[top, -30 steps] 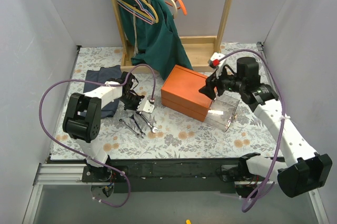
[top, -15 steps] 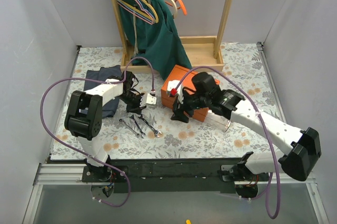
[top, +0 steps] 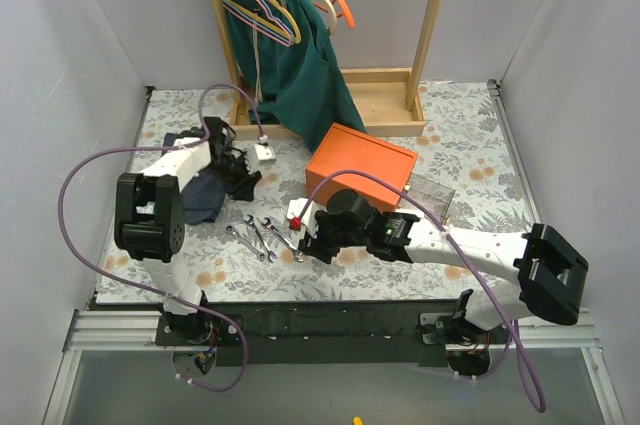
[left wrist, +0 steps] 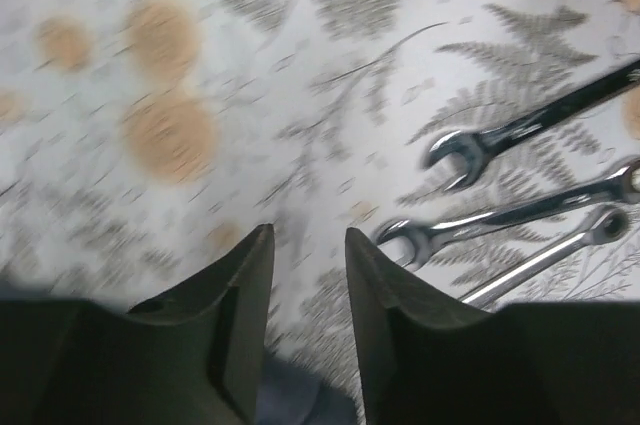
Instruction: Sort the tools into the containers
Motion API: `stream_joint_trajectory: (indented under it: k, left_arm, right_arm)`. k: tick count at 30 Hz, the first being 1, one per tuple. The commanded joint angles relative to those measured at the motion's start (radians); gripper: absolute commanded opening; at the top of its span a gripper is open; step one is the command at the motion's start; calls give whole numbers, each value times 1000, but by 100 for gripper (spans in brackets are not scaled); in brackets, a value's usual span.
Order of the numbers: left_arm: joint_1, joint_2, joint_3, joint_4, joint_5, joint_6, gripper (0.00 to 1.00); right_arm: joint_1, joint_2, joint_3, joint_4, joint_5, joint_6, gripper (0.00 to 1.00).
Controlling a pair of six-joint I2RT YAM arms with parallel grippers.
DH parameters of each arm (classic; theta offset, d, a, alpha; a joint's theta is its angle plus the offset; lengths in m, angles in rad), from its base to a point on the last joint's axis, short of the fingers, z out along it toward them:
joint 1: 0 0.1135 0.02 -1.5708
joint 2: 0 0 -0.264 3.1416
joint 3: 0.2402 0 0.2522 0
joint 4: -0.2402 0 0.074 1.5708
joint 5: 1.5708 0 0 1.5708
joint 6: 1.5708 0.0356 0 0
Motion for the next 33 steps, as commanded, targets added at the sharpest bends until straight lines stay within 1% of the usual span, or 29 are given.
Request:
stream_joint_trajectory:
  k: [1, 2, 4, 5, 6, 8, 9, 10, 12, 15, 18, 20, 23, 26, 30, 33]
  left_arm:
    - [124, -58, 76, -69, 31, -105, 37]
    - [174, -77, 72, -84, 33, -88, 39]
    - [198, -103, 38, -155, 43, -24, 40]
    - [214, -139, 17, -173, 44, 79, 40]
    - [218, -161, -49, -180, 37, 120, 38]
    - [219, -206, -112, -158, 21, 195, 36]
    - [219, -233, -138, -152, 16, 273, 33]
    - [221, -243, -175, -141, 11, 303, 31]
    - [219, -235, -190, -125, 7, 341, 30]
    - [221, -194, -149, -178, 16, 369, 31]
    - [219, -158, -127, -238, 4, 416, 33]
    - [219, -170, -166, -243, -24, 482, 36]
    - [218, -213, -250, -192, -68, 583, 41]
    - [216, -229, -298, -138, -70, 648, 45]
    - [199, -189, -281, -114, -64, 657, 45]
    - [184, -161, -266, -95, -53, 651, 45]
  right_arm:
    - [19, 54, -5, 130, 76, 78, 60]
    - [18, 66, -4, 128, 102, 89, 59]
    - [18, 103, 21, 121, 108, 118, 59]
    - [18, 112, 32, 113, 88, 125, 59]
    - [18, 120, 54, 113, 73, 128, 58]
    - [18, 138, 76, 113, 33, 132, 58]
    - [18, 143, 85, 113, 27, 134, 58]
    - [18, 153, 102, 113, 19, 134, 59]
    - [18, 161, 108, 114, -1, 128, 59]
    - [18, 175, 113, 116, -22, 126, 61]
    - [16, 184, 118, 119, -24, 137, 62]
    - [16, 183, 114, 127, -16, 137, 63]
    - [16, 180, 119, 133, -2, 128, 64]
    - [16, 174, 136, 114, 1, 112, 66]
    - [16, 155, 160, 73, -4, 89, 66]
    - [16, 129, 148, 70, 11, 72, 67]
